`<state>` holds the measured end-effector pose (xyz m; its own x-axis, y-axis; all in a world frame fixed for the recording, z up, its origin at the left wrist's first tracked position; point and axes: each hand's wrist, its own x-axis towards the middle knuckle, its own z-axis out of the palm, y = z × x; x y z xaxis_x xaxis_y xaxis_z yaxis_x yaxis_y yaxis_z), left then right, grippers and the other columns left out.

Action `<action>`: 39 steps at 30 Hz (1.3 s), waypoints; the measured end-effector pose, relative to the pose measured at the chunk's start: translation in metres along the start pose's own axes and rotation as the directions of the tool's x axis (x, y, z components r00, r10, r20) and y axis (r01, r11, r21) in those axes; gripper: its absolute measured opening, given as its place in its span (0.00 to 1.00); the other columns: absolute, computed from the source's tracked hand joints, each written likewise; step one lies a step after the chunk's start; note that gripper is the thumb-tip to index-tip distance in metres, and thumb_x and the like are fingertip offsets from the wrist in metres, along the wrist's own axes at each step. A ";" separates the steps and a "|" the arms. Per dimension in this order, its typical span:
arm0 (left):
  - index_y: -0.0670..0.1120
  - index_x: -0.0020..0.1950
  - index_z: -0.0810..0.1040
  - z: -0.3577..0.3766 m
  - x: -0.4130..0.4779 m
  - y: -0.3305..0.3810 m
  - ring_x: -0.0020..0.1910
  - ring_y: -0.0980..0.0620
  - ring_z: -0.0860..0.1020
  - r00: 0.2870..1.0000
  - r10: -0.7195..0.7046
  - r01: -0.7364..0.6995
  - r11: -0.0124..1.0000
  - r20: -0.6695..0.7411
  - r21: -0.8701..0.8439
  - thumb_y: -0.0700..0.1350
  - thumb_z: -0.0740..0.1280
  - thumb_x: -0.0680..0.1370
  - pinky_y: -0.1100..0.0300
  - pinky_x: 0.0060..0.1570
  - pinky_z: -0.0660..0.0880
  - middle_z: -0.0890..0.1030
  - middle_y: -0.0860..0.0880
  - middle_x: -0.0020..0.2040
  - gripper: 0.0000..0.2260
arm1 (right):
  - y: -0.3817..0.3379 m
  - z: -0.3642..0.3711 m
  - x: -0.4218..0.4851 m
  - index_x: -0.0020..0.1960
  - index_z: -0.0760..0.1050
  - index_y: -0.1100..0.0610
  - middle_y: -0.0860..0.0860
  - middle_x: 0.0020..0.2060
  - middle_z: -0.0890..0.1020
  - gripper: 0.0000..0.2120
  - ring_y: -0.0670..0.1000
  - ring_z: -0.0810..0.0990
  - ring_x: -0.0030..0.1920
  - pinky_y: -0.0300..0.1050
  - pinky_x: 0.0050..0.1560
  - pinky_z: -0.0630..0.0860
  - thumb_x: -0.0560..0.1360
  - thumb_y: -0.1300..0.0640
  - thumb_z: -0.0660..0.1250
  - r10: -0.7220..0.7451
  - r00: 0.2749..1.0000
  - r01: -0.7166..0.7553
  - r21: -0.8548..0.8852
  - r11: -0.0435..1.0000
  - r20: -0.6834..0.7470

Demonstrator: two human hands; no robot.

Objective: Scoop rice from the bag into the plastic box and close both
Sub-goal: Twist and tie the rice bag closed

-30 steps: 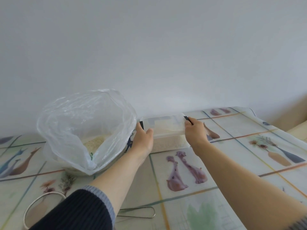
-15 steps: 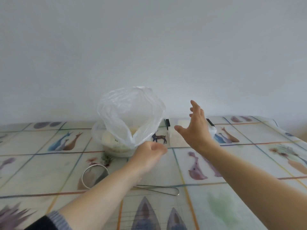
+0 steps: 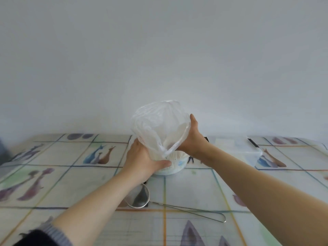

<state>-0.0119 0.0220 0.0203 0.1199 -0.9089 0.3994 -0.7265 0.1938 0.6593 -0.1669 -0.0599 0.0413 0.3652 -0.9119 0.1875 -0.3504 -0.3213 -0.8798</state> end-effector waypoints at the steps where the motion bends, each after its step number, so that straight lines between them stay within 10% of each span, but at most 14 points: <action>1: 0.50 0.59 0.76 0.002 0.008 0.001 0.55 0.52 0.78 0.998 0.012 -0.007 0.997 0.066 -0.072 0.48 0.82 0.62 0.61 0.54 0.75 0.80 0.53 0.52 0.29 | 0.000 0.001 0.003 0.77 0.36 0.52 0.47 0.69 0.67 0.65 0.46 0.71 0.66 0.43 0.63 0.66 0.61 0.55 0.83 0.008 1.000 -0.009 0.031 0.999 0.021; 4: 0.61 0.47 0.76 0.006 0.031 0.001 0.41 0.69 0.76 0.977 0.010 0.028 0.984 0.215 -0.175 0.48 0.81 0.66 0.81 0.38 0.68 0.79 0.66 0.38 0.18 | -0.003 0.001 0.010 0.77 0.37 0.46 0.40 0.56 0.75 0.51 0.33 0.77 0.47 0.32 0.46 0.67 0.72 0.54 0.74 0.097 0.990 -0.110 0.140 0.984 0.102; 10: 0.52 0.52 0.82 0.016 0.066 -0.014 0.41 0.67 0.81 0.917 -0.022 0.194 0.897 0.398 -0.397 0.41 0.79 0.69 0.76 0.36 0.72 0.85 0.62 0.39 0.15 | -0.011 0.006 0.025 0.54 0.79 0.67 0.58 0.43 0.84 0.18 0.53 0.80 0.39 0.48 0.46 0.77 0.65 0.63 0.66 0.126 0.985 -0.145 0.176 0.974 0.116; 14: 0.59 0.47 0.83 0.022 0.079 -0.026 0.41 0.68 0.80 0.887 -0.181 0.346 0.870 0.425 -0.351 0.48 0.79 0.67 0.74 0.33 0.72 0.85 0.63 0.39 0.12 | -0.013 0.007 0.037 0.49 0.77 0.72 0.66 0.39 0.81 0.15 0.55 0.79 0.36 0.48 0.40 0.76 0.64 0.69 0.63 0.077 0.994 -0.098 0.311 0.945 0.077; 19: 0.51 0.33 0.81 0.033 0.087 -0.025 0.44 0.52 0.79 0.893 -0.249 0.411 0.793 0.376 -0.450 0.34 0.66 0.68 0.59 0.43 0.70 0.85 0.55 0.37 0.12 | -0.010 0.004 0.044 0.60 0.71 0.58 0.56 0.49 0.86 0.21 0.53 0.84 0.49 0.45 0.49 0.81 0.71 0.74 0.60 -0.112 0.994 0.105 0.337 0.936 0.002; 23: 0.44 0.38 0.78 0.040 0.097 -0.027 0.40 0.46 0.75 0.785 -0.506 0.619 0.650 0.358 -0.440 0.34 0.62 0.69 0.55 0.38 0.72 0.80 0.46 0.36 0.08 | -0.006 -0.013 0.039 0.72 0.64 0.51 0.50 0.66 0.77 0.39 0.46 0.70 0.69 0.45 0.67 0.69 0.65 0.75 0.58 -0.386 0.908 0.407 -0.130 0.904 0.161; 27: 0.47 0.52 0.79 0.039 0.106 -0.030 0.47 0.44 0.82 0.755 -0.458 0.629 0.708 0.470 -0.321 0.50 0.60 0.78 0.53 0.43 0.78 0.85 0.44 0.46 0.11 | 0.007 -0.019 0.038 0.77 0.56 0.45 0.47 0.75 0.63 0.44 0.48 0.50 0.77 0.49 0.75 0.48 0.66 0.67 0.67 -0.361 0.807 0.590 -0.638 0.496 0.466; 31: 0.43 0.50 0.82 0.031 0.109 -0.024 0.45 0.40 0.82 0.771 -0.314 0.513 0.822 0.554 -0.249 0.38 0.62 0.65 0.46 0.45 0.77 0.84 0.39 0.43 0.16 | 0.012 -0.015 0.047 0.75 0.62 0.50 0.48 0.73 0.67 0.34 0.51 0.54 0.76 0.53 0.75 0.51 0.72 0.53 0.71 -0.417 0.771 0.613 -0.740 0.278 0.481; 35: 0.44 0.39 0.82 0.016 0.103 -0.025 0.39 0.49 0.76 0.759 -0.246 0.390 0.913 0.603 -0.119 0.50 0.72 0.69 0.56 0.41 0.71 0.78 0.47 0.38 0.10 | 0.007 -0.017 0.053 0.60 0.77 0.51 0.49 0.52 0.80 0.17 0.52 0.71 0.60 0.47 0.64 0.64 0.74 0.45 0.69 -0.345 0.812 0.570 -0.767 0.295 0.471; 37: 0.44 0.44 0.82 0.007 0.101 -0.032 0.43 0.53 0.78 0.822 -0.206 0.280 0.958 0.531 -0.061 0.66 0.73 0.65 0.57 0.47 0.73 0.80 0.54 0.42 0.25 | 0.003 -0.016 0.050 0.42 0.79 0.47 0.46 0.36 0.76 0.06 0.48 0.73 0.41 0.43 0.46 0.68 0.75 0.46 0.67 -0.254 0.860 0.509 -0.715 0.480 0.442; 39: 0.50 0.52 0.80 0.001 0.096 -0.035 0.51 0.55 0.81 0.897 -0.149 0.227 0.963 0.417 -0.144 0.58 0.74 0.67 0.60 0.51 0.75 0.83 0.56 0.49 0.19 | -0.001 -0.010 0.047 0.27 0.69 0.47 0.44 0.24 0.69 0.18 0.46 0.67 0.27 0.42 0.32 0.64 0.75 0.51 0.67 -0.109 0.922 0.320 -0.574 0.754 0.371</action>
<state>0.0242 -0.0725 0.0348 -0.0666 -0.9978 -0.0059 -0.5749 0.0335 0.8176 -0.1578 -0.1053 0.0548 0.6949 -0.7111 0.1069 -0.6423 -0.6806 -0.3525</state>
